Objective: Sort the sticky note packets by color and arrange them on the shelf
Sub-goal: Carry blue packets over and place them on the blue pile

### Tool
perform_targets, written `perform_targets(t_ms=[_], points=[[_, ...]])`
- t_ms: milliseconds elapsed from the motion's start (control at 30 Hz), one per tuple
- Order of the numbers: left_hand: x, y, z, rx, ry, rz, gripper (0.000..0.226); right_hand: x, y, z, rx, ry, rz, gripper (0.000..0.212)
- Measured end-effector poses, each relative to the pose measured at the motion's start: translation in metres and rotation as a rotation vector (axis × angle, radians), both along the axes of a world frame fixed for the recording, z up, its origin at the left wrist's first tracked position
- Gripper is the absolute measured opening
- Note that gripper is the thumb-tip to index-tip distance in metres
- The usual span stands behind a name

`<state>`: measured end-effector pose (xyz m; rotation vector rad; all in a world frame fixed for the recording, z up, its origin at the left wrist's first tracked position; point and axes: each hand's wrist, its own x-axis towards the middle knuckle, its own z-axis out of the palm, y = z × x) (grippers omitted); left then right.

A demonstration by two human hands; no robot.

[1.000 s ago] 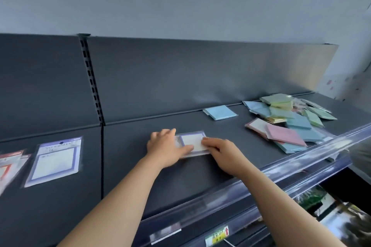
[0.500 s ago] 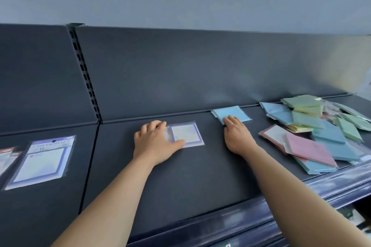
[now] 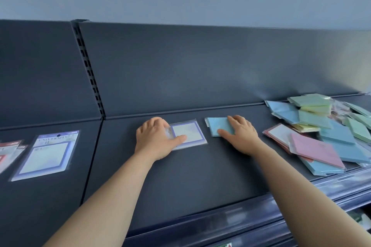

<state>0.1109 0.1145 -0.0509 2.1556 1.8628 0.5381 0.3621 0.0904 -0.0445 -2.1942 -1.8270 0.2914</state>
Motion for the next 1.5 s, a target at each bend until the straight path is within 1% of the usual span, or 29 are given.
perform_targets(t_ms=[67, 133, 233, 267, 333, 400, 500, 567, 633, 667, 800, 833, 900, 967, 1000, 1133, 1200, 1300, 1367, 1500], points=[[-0.001, 0.001, 0.0, -0.028, -0.003, -0.008, 0.058, -0.002, -0.002, 0.002, -0.022, -0.012, -0.033, 0.076], [-0.002, 0.0, 0.001, -0.014, -0.016, -0.013, 0.061, -0.004, -0.004, 0.006, -0.064, -0.054, -0.048, 0.077], [-0.002, -0.004, 0.001, 0.008, -0.02, -0.041, 0.082, -0.005, -0.007, 0.009, -0.097, -0.093, -0.051, 0.077], [-0.003, -0.004, 0.001, 0.017, -0.023, -0.057, 0.085, -0.006, -0.009, 0.009, -0.091, -0.108, -0.052, 0.077], [-0.004, -0.007, 0.003, 0.023, -0.04, -0.078, 0.082, -0.011, -0.013, 0.01, -0.07, -0.137, -0.071, 0.08], [-0.005, -0.01, 0.009, -0.024, -0.055, -0.066, 0.078, -0.017, -0.016, 0.012, -0.067, -0.147, -0.113, 0.085], [-0.011, -0.013, 0.02, -0.124, 0.043, 0.028, 0.075, -0.027, -0.022, 0.014, -0.075, -0.134, -0.184, 0.094], [-0.02, -0.016, 0.024, -0.194, 0.037, 0.079, 0.07, -0.035, -0.028, 0.016, -0.048, -0.112, -0.209, 0.097], [-0.027, -0.022, 0.025, -0.237, -0.022, 0.098, 0.064, -0.044, -0.032, 0.018, -0.027, -0.065, -0.207, 0.092], [-0.03, -0.026, 0.026, -0.24, -0.044, 0.104, 0.062, -0.048, -0.033, 0.019, -0.024, -0.014, -0.201, 0.086], [-0.042, -0.045, 0.029, -0.153, -0.074, 0.156, 0.058, -0.066, -0.033, 0.027, 0.021, 0.174, -0.127, 0.044], [-0.048, -0.049, 0.03, -0.135, -0.105, 0.173, 0.055, -0.071, -0.033, 0.03, 0.047, 0.217, -0.102, 0.036], [-0.065, -0.053, 0.033, -0.128, -0.238, 0.204, 0.047, -0.083, -0.033, 0.036, 0.095, 0.293, -0.058, 0.024], [-0.087, -0.057, 0.037, -0.103, -0.384, 0.235, 0.037, -0.101, -0.032, 0.041, 0.14, 0.345, -0.011, 0.02], [-0.1, -0.06, 0.039, -0.073, -0.43, 0.253, 0.033, -0.112, -0.031, 0.043, 0.159, 0.372, 0.016, 0.022], [-0.157, -0.068, 0.048, 0.06, -0.524, 0.345, 0.025, -0.163, -0.032, 0.048, 0.219, 0.451, 0.129, 0.034], [-0.186, -0.072, 0.051, 0.098, -0.485, 0.401, 0.021, -0.19, -0.034, 0.051, 0.254, 0.476, 0.156, 0.031], [-0.223, -0.074, 0.049, 0.108, -0.321, 0.443, 0.016, -0.228, -0.037, 0.058, 0.304, 0.507, 0.153, 0.026], [-0.24, -0.072, 0.045, 0.083, -0.251, 0.436, 0.012, -0.25, -0.038, 0.062, 0.324, 0.524, 0.152, 0.025], [-0.259, -0.064, 0.043, 0.031, -0.187, 0.392, 0.019, -0.284, -0.04, 0.07, 0.344, 0.542, 0.144, 0.027]])
